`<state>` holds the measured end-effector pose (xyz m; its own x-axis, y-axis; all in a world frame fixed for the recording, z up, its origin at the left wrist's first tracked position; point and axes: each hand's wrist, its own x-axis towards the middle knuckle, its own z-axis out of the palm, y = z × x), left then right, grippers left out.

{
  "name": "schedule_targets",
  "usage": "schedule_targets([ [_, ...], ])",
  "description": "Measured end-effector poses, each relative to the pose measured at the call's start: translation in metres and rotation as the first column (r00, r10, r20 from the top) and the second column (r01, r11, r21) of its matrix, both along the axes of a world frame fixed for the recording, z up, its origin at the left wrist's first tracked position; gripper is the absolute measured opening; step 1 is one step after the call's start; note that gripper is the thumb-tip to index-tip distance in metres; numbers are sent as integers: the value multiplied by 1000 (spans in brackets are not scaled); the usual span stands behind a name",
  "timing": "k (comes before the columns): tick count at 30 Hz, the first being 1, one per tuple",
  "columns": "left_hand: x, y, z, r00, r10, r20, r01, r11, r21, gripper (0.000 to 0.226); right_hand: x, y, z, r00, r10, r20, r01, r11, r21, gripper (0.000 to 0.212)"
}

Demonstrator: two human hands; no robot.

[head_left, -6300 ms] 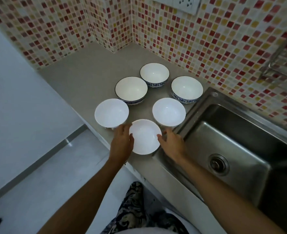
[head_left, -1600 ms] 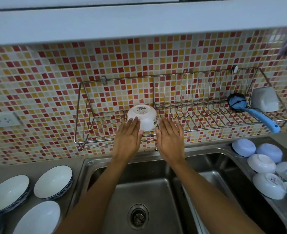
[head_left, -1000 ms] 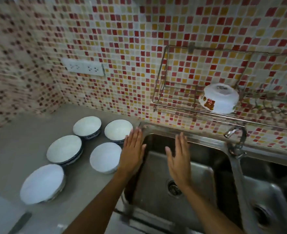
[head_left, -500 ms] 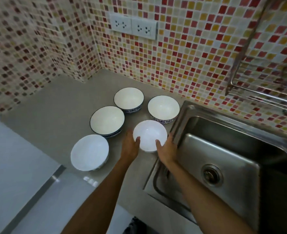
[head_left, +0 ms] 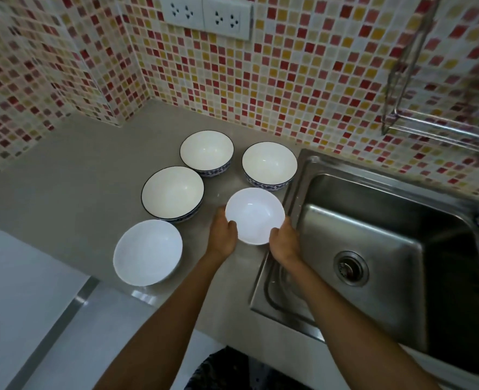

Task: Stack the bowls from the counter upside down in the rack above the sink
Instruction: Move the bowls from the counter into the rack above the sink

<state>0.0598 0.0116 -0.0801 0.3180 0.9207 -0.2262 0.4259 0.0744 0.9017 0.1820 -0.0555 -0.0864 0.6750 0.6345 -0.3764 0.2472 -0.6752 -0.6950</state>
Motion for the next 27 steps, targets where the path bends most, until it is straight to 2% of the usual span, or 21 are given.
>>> schedule_targets([
  [2,4,-6,5,998,50,49,-48,998,-41,55,3,-11,4,999,-27,-31,28,999,27,48],
  [4,13,-12,13,995,75,72,-68,993,-94,48,9,-23,12,998,-38,-46,40,998,53,46],
  [6,26,-17,23,996,53,70,-46,993,-105,37,19,-35,25,999,-40,-27,42,996,82,41],
  [8,42,-21,37,995,21,95,-11,995,-96,38,32,-45,40,999,-54,-6,54,991,122,39],
  [11,72,-33,66,957,-41,289,79,990,-118,34,55,-62,66,995,-94,43,84,979,187,38],
  [13,93,-38,82,933,-63,355,118,984,-135,41,72,-72,82,990,-116,74,98,971,218,36],
  [17,133,-55,108,920,-113,375,167,979,-116,54,111,-93,108,982,-148,114,113,957,265,42],
  [23,171,-80,124,922,-163,350,176,984,-5,47,147,-122,126,974,-189,125,145,944,296,49],
  [27,192,-95,137,902,-122,413,126,992,18,36,170,-138,140,959,-214,188,132,918,373,39],
])
